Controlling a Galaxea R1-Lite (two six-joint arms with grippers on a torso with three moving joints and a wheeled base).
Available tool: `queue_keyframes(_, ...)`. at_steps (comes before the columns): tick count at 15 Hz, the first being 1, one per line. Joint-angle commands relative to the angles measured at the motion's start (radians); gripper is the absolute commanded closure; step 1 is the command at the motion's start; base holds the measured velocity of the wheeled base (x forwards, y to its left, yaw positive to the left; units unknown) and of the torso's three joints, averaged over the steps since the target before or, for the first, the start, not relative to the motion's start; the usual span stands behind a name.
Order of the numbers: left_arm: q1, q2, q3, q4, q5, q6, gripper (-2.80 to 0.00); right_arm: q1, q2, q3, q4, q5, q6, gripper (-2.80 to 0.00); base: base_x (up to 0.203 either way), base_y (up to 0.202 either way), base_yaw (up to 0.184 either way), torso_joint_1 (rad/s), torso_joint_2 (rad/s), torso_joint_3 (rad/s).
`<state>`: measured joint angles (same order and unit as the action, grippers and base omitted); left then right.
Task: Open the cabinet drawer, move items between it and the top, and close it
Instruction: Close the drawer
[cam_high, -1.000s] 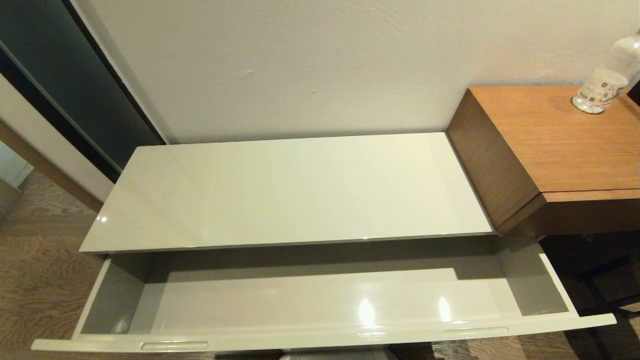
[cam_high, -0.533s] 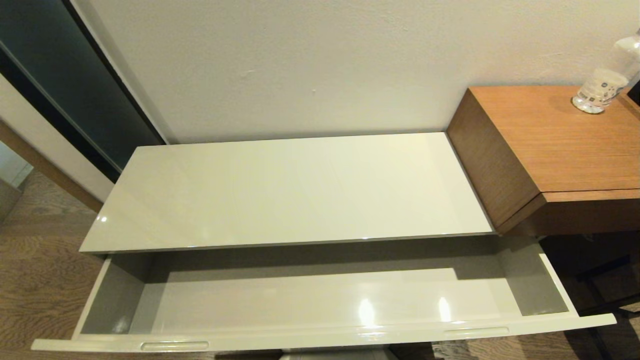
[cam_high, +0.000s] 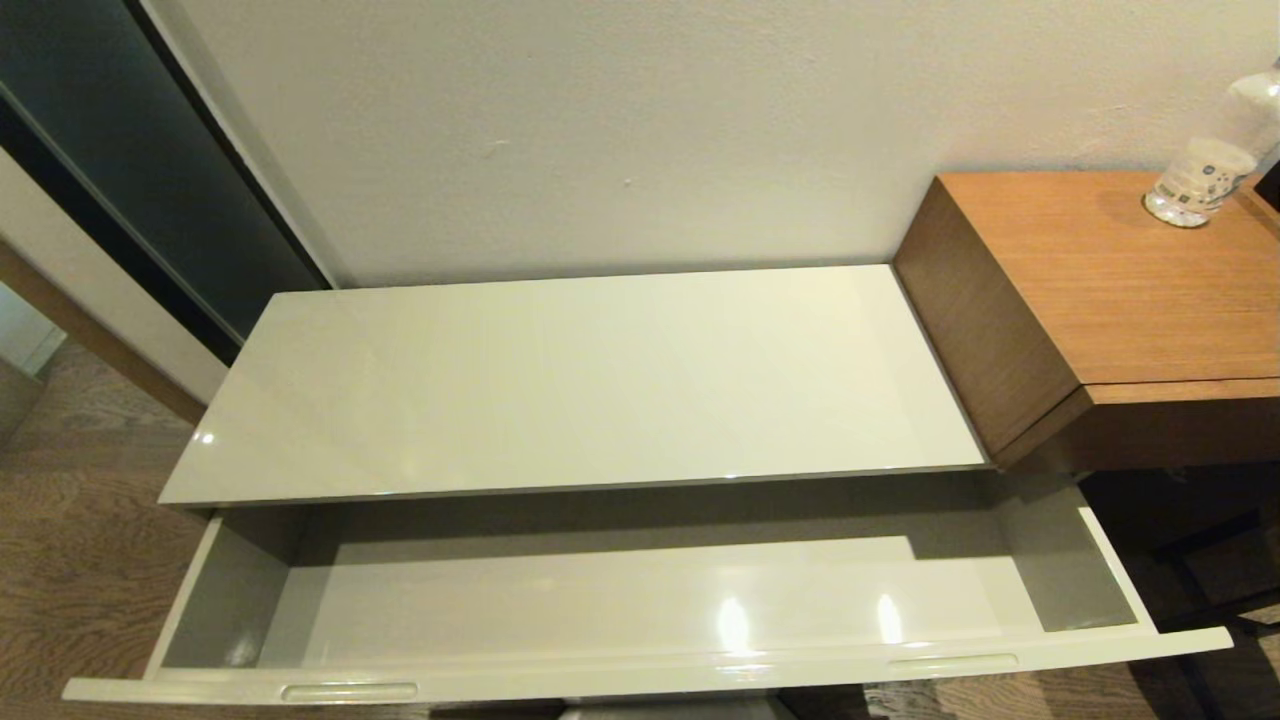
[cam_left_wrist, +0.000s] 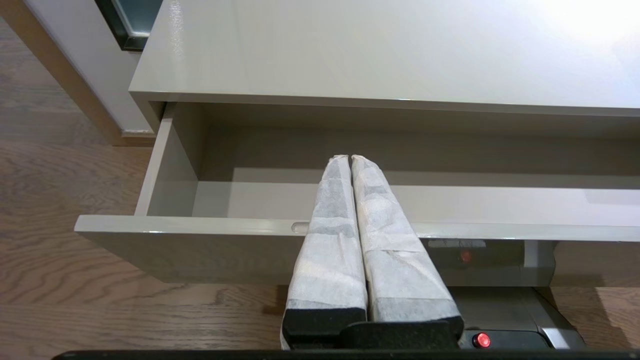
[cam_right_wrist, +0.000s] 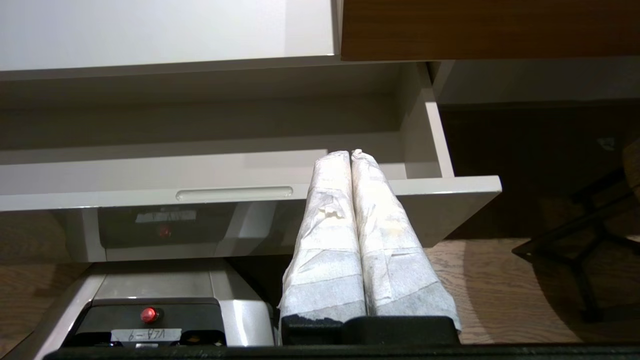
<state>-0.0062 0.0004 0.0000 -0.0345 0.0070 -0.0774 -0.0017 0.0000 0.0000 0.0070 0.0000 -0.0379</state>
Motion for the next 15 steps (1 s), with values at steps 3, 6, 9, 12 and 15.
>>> queue_keyframes(3, 0.000, 0.001, 0.000, -0.001, 0.001, -0.001, 0.00, 0.000, 0.000, 0.002, -0.001, 0.000, 0.000, 0.00, 0.000, 0.000, 0.000, 0.000, 0.00, 0.000)
queue_keyframes(6, 0.000, 0.001, 0.000, -0.001, 0.001, -0.004, 0.00, 0.000, 0.000, 0.002, -0.001, 0.002, 0.000, 0.00, 0.000, 0.000, 0.000, 0.000, 0.00, 0.000)
queue_keyframes(9, 0.000, 0.001, -0.001, -0.002, 0.001, 0.004, 0.00, 0.000, 0.000, 0.002, -0.001, 0.001, -0.003, 0.00, 0.000, 0.000, 0.000, 0.000, 0.00, 0.000)
queue_keyframes(12, 0.002, 0.001, -0.002, -0.003, 0.005, 0.028, 0.00, 0.000, 0.000, 0.002, -0.002, 0.001, 0.009, 0.00, 0.000, 0.000, 0.000, 0.000, 0.00, 0.000)
queue_keyframes(15, 0.000, 0.001, -0.003, 0.056, 0.001, 0.151, 0.00, 0.000, 0.000, -0.003, 0.008, 0.015, -0.039, 0.00, 0.000, 0.000, 0.000, 0.000, 0.00, 0.000)
